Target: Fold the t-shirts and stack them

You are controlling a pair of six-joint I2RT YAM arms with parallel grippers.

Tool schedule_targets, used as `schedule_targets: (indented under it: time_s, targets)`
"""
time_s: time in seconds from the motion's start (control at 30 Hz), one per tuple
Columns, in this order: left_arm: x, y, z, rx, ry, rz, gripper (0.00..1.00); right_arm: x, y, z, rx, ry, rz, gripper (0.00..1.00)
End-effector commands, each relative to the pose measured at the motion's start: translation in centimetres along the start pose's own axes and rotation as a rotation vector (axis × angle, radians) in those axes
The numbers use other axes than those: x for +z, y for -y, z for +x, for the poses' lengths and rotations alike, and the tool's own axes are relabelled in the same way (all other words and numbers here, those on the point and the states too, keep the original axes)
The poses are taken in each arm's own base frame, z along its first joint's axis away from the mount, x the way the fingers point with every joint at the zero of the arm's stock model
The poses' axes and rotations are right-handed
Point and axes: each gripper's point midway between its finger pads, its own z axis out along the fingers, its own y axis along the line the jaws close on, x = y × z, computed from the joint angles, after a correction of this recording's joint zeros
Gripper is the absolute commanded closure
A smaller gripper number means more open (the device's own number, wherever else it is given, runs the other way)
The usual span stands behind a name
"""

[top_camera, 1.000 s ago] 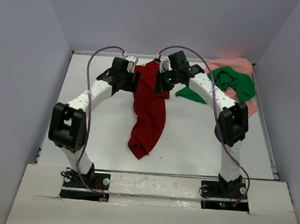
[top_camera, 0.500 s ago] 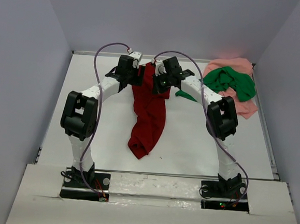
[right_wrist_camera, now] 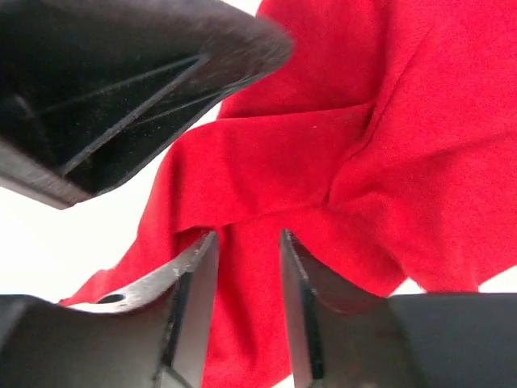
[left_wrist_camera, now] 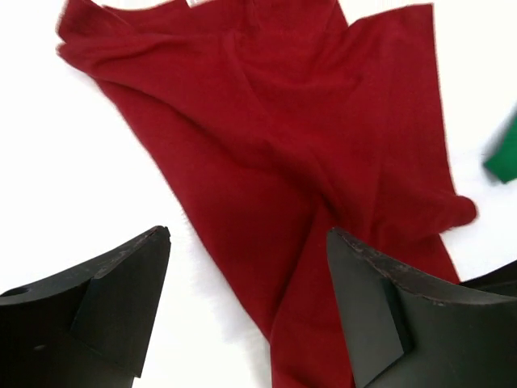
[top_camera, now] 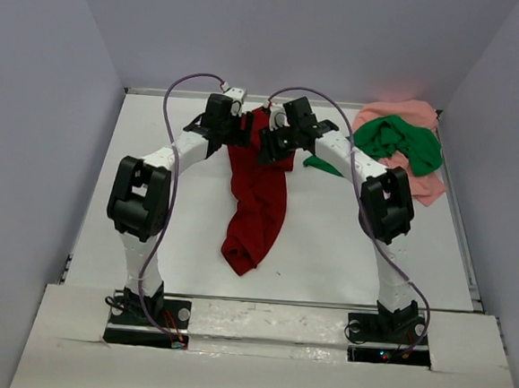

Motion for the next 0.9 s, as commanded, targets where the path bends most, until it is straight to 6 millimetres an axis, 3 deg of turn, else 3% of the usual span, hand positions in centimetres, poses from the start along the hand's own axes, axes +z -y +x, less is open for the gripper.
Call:
schedule_targets:
  time_s: [0.0, 0.07, 0.1, 0.13, 0.2, 0.27, 0.3, 0.33, 0.37, 0.4, 0.43, 0.47, 0.5, 0.6, 0.67, 0.73, 0.77, 0.8, 0.87]
  targets:
    - [-7.0, 0.4, -8.3, 0.008, 0.232, -0.012, 0.11, -10.4, -4.9, -9.3, -0.137, 0.29, 0.005, 0.45]
    - [-10.6, 0.4, -10.8, 0.017, 0.314, -0.02, 0.1, -12.7, -5.2, -9.8, -0.157, 0.329, 0.055, 0.41]
    - [-13.1, 0.1, -12.3, 0.016, 0.368, -0.045, 0.09, -15.3, -6.3, -10.7, -0.183, 0.377, 0.069, 0.39]
    - [-14.3, 0.1, -12.8, 0.016, 0.394, -0.046, 0.08, -15.8, -6.3, -10.3, -0.182, 0.378, 0.084, 0.39]
    - [-16.8, 0.0, -13.0, 0.004, 0.448, -0.054, 0.07, -18.7, -6.2, -10.7, -0.226, 0.426, 0.165, 0.33]
    - [-17.9, -0.9, -12.5, -0.004, 0.466, -0.098, 0.05, -18.9, -4.9, -8.8, -0.239, 0.396, 0.236, 0.33]
    - [-18.0, -3.0, -11.2, -0.001, 0.46, -0.191, 0.05, -19.3, -4.3, -8.4, -0.274, 0.398, 0.276, 0.33]
    - [-19.5, -4.1, -11.5, -0.011, 0.501, -0.245, 0.04, -21.4, -4.3, -8.6, -0.286, 0.446, 0.327, 0.29]
    - [-20.3, -6.2, -11.0, -0.01, 0.516, -0.338, 0.03, -21.2, -1.0, -6.1, -0.248, 0.416, 0.482, 0.18]
    - [-20.1, -7.2, -9.6, -0.008, 0.516, -0.355, 0.02, -22.7, 0.2, -7.0, -0.238, 0.502, 0.567, 0.1]
    - [-21.8, -9.0, -9.8, -0.017, 0.551, -0.386, 0.01, -25.1, 0.2, -7.2, -0.236, 0.571, 0.606, 0.06]
    - [-21.8, -9.1, -9.3, -0.024, 0.553, -0.365, 0.01, -24.3, 0.4, -5.5, -0.239, 0.557, 0.594, 0.01]
    - [-22.1, -9.3, -8.9, -0.031, 0.554, -0.348, 0.01, -25.0, -0.6, -6.2, -0.273, 0.59, 0.562, 0.0]
    - [-20.8, -8.7, -6.8, -0.011, 0.458, -0.271, 0.01, -23.0, -1.4, -3.9, -0.226, 0.474, 0.452, 0.0]
    - [-19.5, -8.0, -5.5, 0.007, 0.352, -0.218, 0.01, -20.7, -3.3, -2.2, -0.228, 0.375, 0.29, 0.0]
    - [-17.6, -6.2, -2.8, 0.032, 0.164, -0.103, 0.01, -19.1, -4.9, 0.2, -0.198, 0.281, 0.162, 0.0]
    - [-17.2, -4.8, -1.8, 0.062, 0.102, -0.011, 0.01, -18.3, -6.3, 1.2, -0.185, 0.253, 0.066, 0.0]
    - [-17.1, -3.8, 0.3, 0.064, 0.011, 0.052, 0.01, -17.9, -6.8, 1.9, -0.152, 0.235, 0.026, 0.0]
    - [-16.8, -2.2, 2.0, 0.087, -0.082, 0.162, 0.02, -17.2, -7.4, 3.1, -0.132, 0.202, -0.024, 0.0]
